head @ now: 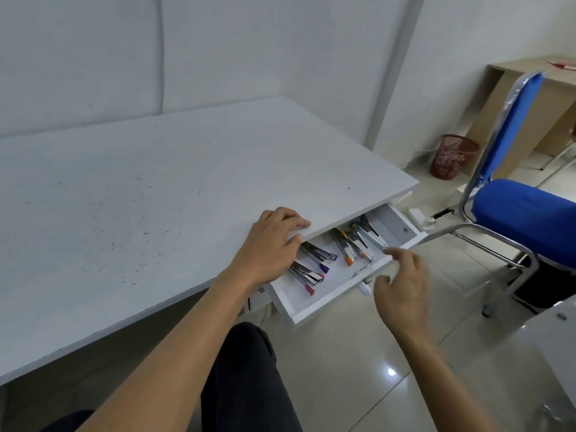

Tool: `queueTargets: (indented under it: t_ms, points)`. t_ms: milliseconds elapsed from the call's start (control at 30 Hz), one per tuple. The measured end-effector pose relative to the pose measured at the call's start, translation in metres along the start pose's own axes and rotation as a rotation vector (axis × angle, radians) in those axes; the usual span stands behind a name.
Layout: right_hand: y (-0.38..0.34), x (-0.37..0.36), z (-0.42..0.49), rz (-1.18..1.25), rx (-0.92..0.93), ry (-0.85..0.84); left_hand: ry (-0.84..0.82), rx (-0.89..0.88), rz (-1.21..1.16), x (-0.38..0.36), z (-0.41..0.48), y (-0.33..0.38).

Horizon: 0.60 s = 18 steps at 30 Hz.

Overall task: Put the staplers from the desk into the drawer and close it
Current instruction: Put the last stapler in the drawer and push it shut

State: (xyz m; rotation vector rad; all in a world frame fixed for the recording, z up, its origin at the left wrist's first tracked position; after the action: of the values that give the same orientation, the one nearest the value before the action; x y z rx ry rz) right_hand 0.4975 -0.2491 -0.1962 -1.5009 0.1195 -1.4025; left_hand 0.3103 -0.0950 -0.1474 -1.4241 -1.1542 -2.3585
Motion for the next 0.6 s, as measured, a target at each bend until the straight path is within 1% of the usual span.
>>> queueTargets:
  t_ms: [33, 100, 133, 200, 300, 367, 433, 600]
  points:
    - [0.018, -0.001, -0.002, 0.136, -0.165, -0.028, -0.002, -0.003, 0.013, 0.001, -0.001, 0.000]
    - [0.048, -0.015, -0.011, 0.382, -0.506, -0.211, -0.004, -0.007, 0.037, 0.001, -0.002, 0.001]
    - [0.056, -0.022, -0.018, 0.429, -0.573, -0.327, -0.004, -0.012, 0.043, 0.002, -0.002, 0.001]
    - [0.059, -0.035, -0.031, 0.420, -0.525, -0.501, -0.005, -0.012, 0.048, 0.002, -0.002, 0.001]
    - [0.041, -0.047, -0.045, 0.483, -0.433, -0.578, -0.020, 0.001, 0.047, 0.001, -0.003, 0.000]
    - [0.031, -0.054, -0.049, 0.553, -0.420, -0.582, -0.033, 0.009, 0.057, 0.001, -0.003, 0.002]
    - [0.027, -0.059, -0.047, 0.605, -0.423, -0.552, -0.062, 0.016, 0.084, 0.001, -0.003, 0.005]
    - [0.011, -0.070, -0.044, 0.623, -0.427, -0.447, -0.098, 0.012, 0.140, -0.003, -0.001, 0.006]
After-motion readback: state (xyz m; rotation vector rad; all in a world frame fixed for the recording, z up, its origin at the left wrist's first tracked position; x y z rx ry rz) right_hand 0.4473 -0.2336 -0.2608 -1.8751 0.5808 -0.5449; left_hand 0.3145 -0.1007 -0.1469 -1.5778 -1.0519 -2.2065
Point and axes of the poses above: each hand's wrist, its own z-axis towards the middle knuckle, its own x-axis out of the back of the hand, y = z × x, the point moved 3 cm from there along z, towards the middle knuckle, and after that the axes turned 3 degrees about -x, right-handed, at the moved point
